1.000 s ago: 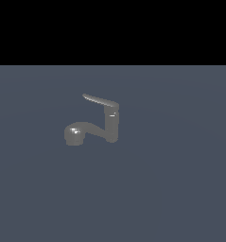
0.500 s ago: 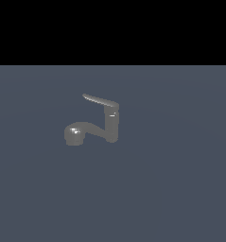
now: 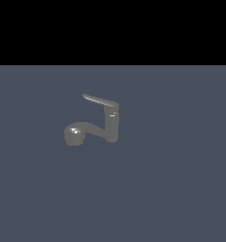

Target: Turn on the faucet by rotating a designated handle.

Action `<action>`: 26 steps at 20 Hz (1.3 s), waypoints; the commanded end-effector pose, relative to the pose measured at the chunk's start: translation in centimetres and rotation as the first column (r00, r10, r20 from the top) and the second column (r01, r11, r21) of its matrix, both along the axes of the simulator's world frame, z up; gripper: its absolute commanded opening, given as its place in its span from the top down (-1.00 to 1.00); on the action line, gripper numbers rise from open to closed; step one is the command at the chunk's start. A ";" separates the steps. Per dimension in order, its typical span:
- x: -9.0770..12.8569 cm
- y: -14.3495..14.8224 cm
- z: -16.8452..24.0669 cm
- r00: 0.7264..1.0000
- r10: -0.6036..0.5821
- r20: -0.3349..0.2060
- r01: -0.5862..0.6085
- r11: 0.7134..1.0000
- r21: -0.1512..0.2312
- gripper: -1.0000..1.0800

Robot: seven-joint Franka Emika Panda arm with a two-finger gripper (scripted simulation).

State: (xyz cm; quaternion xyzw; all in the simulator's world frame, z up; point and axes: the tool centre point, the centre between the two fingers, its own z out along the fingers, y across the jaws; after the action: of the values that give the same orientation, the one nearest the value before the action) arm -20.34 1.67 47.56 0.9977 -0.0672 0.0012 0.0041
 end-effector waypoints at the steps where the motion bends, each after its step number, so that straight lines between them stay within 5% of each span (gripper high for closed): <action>1: 1.2 0.2 -0.4 0.999 -0.054 -0.001 0.054 0.999 0.009 1.00; 13: 7.9 1.2 -3.4 0.939 -0.344 -0.018 0.344 0.938 0.042 1.00; 26: 14.6 2.4 -8.1 0.775 -0.630 -0.045 0.632 0.774 0.049 1.00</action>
State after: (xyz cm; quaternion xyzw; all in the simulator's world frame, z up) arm -6.49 3.88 40.11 0.9250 -0.3790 -0.0142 -0.0246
